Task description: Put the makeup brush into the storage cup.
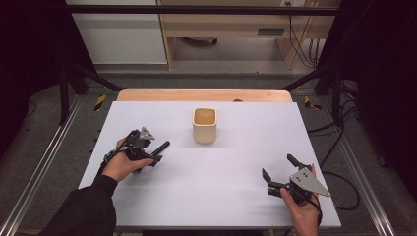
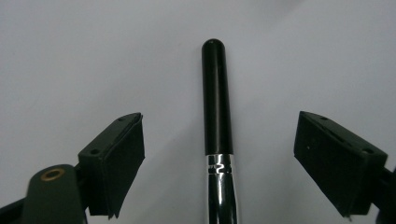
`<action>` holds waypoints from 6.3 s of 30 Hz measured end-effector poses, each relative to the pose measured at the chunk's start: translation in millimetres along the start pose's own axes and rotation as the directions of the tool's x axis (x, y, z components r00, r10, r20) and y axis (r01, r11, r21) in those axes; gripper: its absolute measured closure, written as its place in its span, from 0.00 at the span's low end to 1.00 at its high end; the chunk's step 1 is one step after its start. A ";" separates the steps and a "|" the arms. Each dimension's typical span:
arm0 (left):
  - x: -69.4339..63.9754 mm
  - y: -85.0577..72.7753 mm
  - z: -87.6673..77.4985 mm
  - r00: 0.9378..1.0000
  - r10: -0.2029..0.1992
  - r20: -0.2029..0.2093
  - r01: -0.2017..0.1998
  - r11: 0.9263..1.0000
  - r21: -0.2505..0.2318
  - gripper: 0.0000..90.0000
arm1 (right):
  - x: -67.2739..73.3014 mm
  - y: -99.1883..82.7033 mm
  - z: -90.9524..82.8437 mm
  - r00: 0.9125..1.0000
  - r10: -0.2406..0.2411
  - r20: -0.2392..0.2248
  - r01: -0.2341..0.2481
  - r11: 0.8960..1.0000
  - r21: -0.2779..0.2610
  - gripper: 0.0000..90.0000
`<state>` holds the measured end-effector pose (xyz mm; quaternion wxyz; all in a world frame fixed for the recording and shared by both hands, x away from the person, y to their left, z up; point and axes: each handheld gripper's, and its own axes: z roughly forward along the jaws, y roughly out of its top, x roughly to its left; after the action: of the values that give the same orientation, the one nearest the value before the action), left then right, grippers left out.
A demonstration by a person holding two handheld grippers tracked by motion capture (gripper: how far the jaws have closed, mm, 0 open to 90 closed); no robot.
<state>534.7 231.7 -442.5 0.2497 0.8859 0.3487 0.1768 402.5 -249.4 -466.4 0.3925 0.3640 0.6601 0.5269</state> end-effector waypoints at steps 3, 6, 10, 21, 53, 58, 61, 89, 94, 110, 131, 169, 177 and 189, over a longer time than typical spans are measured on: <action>-0.2 -0.4 0.0 1.000 0.008 0.001 -0.008 1.000 0.019 0.19 | 0.2 0.0 0.0 1.000 0.001 0.001 -0.001 1.000 0.001 0.04; 0.7 -1.2 -0.5 1.000 0.010 0.009 -0.010 0.999 0.043 0.20 | 0.4 0.0 -0.1 1.000 0.001 0.001 -0.001 1.000 0.003 0.04; 1.7 -2.0 -1.7 1.000 0.015 0.011 -0.016 0.998 0.062 0.25 | 0.2 0.0 -0.1 1.000 0.001 0.001 -0.001 1.000 0.002 0.04; 4.8 -3.0 -3.1 0.999 0.036 0.014 -0.037 0.990 0.134 0.43 | 0.2 -0.1 0.0 1.000 0.001 0.002 -0.001 1.000 0.003 0.04; 3.3 -8.4 -0.3 0.997 0.040 0.070 -0.054 0.977 0.206 0.79 | -0.4 -0.4 -0.2 1.000 0.005 0.003 -0.005 1.000 0.005 0.05; 3.3 -9.1 -3.2 0.996 0.055 0.069 -0.068 0.978 0.197 0.79 | 0.0 -0.3 -0.1 1.000 0.002 0.003 -0.002 1.000 0.005 0.05; 3.3 -10.2 -5.3 0.995 0.060 0.074 -0.073 0.979 0.189 0.79 | 0.0 -0.4 0.0 1.000 0.002 0.003 -0.002 1.000 0.007 0.05; -29.4 11.4 -26.4 0.967 0.212 0.141 -0.230 0.965 0.127 0.79 | 5.1 0.1 1.9 1.000 -0.028 -0.008 0.028 0.999 0.018 0.04; -34.4 15.5 -25.6 0.963 0.225 0.148 -0.243 0.962 0.125 0.79 | 5.4 0.0 2.2 1.000 -0.028 -0.009 0.028 0.999 0.020 0.04; -52.7 32.0 -21.4 0.945 0.277 0.175 -0.299 0.948 0.109 0.79 | 8.5 0.0 3.6 0.999 -0.039 -0.019 0.039 0.999 0.027 0.04; -67.3 49.8 -25.3 0.928 0.321 0.190 -0.341 0.936 0.087 0.79 | 29.9 14.8 16.5 0.990 -0.139 -0.027 0.140 0.988 0.066 0.05; -92.8 68.9 -30.1 0.899 0.378 0.221 -0.400 0.914 0.064 0.79 | 126.9 66.8 74.7 0.671 -0.683 -0.289 0.727 0.682 0.079 0.09; -93.6 70.2 -32.6 0.898 0.379 0.221 -0.401 0.914 0.061 0.79 | 132.9 67.6 76.0 0.624 -0.724 -0.294 0.769 0.636 0.066 0.12; -93.7 72.0 -36.6 0.899 0.379 0.220 -0.400 0.915 0.060 0.79 | 140.8 69.2 80.2 0.586 -0.755 -0.293 0.799 0.600 0.050 0.16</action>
<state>489.9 131.8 -385.0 0.1974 0.9628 0.1458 0.1131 419.3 -78.2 -428.4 0.4662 0.0038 0.8389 0.2807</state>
